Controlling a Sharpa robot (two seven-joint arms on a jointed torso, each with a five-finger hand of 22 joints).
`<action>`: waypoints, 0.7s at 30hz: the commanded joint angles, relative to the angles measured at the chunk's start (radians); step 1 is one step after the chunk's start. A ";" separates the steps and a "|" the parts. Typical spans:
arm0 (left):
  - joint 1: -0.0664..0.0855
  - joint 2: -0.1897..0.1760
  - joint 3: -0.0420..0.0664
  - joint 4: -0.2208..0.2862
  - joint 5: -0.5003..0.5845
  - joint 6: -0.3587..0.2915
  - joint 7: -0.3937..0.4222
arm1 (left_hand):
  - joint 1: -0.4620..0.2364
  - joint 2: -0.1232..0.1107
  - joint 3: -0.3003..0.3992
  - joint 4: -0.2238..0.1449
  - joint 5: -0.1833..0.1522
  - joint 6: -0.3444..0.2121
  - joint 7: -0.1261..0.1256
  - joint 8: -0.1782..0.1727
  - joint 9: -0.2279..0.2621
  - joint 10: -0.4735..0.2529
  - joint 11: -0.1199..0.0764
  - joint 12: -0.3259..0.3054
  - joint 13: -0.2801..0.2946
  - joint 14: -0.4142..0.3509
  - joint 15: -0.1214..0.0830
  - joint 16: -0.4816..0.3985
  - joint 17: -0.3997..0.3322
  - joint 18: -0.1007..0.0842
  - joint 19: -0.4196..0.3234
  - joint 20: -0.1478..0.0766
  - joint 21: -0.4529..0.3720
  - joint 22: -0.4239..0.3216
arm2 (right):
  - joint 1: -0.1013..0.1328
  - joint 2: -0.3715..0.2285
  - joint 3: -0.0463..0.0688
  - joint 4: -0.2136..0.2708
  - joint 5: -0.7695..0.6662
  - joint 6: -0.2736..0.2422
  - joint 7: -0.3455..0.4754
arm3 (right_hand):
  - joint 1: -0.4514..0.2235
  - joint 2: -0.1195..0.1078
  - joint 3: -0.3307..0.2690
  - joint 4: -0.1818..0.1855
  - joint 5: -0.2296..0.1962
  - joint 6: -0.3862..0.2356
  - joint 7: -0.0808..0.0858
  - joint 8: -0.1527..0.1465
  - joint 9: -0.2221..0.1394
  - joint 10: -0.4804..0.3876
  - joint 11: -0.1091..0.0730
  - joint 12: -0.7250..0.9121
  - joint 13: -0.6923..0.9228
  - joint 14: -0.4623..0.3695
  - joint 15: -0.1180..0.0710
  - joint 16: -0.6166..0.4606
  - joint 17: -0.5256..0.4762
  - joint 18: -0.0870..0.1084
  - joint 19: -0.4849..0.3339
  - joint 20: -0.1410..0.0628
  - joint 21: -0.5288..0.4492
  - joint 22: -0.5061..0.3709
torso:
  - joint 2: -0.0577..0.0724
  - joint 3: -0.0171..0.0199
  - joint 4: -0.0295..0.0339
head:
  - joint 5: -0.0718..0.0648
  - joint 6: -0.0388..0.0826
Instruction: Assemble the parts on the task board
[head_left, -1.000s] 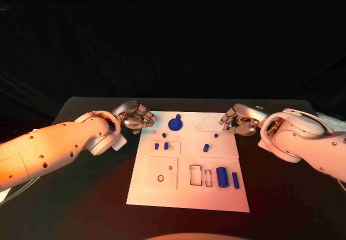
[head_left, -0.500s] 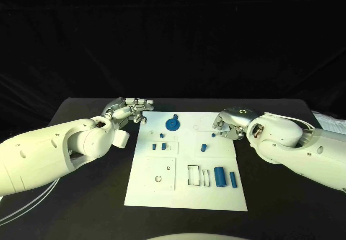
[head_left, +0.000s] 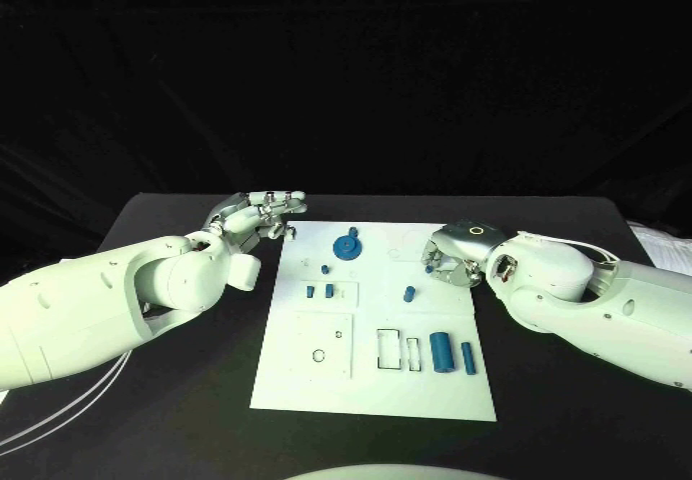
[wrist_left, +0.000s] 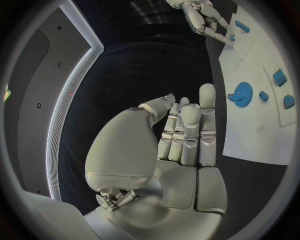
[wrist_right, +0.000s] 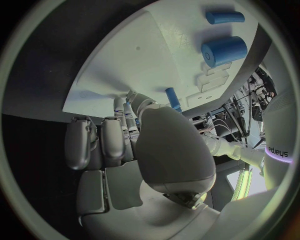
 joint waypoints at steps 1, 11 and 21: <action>0.000 0.001 0.000 0.003 0.022 0.022 0.017 | 0.002 0.008 -0.004 0.000 0.004 0.000 -0.005 0.004 -0.001 -0.006 0.001 0.003 0.001 -0.007 0.001 -0.005 -0.002 0.012 -0.006 0.000 -0.005 -0.002 | -0.003 0.006 -0.001 -0.002 -0.017 0.037 0.000 | -0.006 -0.005 0.009 -0.002 -0.005 0.005 -0.007 -0.001 -0.001 0.003 -0.003 -0.003 -0.006 0.032 -0.007 -0.003 -0.001 0.003 0.001 -0.006 -0.005 0.001 | 0.000 0.0005 -0.0009 | -0.001 0.000; 0.000 0.001 0.000 0.004 0.021 0.018 0.011 | 0.005 0.009 -0.008 -0.003 0.004 -0.004 -0.003 0.003 -0.002 -0.011 0.002 0.006 0.001 -0.010 0.001 -0.007 -0.008 0.012 -0.006 0.000 -0.008 -0.004 | -0.011 0.020 -0.002 -0.012 -0.017 0.070 0.002 | 0.000 0.008 0.040 -0.024 -0.012 0.049 -0.016 0.010 0.008 0.046 -0.015 0.007 -0.026 0.037 -0.020 0.006 0.008 -0.001 0.014 -0.014 0.006 0.018 | 0.000 0.0012 0.0008 | -0.003 -0.002; 0.000 0.001 0.000 0.005 0.017 0.017 0.009 | 0.007 0.011 -0.012 -0.005 0.005 -0.009 -0.002 0.002 -0.003 -0.016 0.003 0.008 0.001 -0.012 0.002 -0.008 -0.012 0.012 -0.005 0.000 -0.011 -0.006 | -0.020 0.031 -0.003 -0.015 -0.057 0.077 -0.021 | 0.005 0.029 0.064 -0.061 -0.045 0.093 -0.024 0.020 0.020 0.097 -0.027 0.010 -0.038 0.043 -0.030 0.023 0.023 -0.008 0.035 -0.024 0.026 0.047 | 0.000 0.0006 0.0003 | -0.002 -0.004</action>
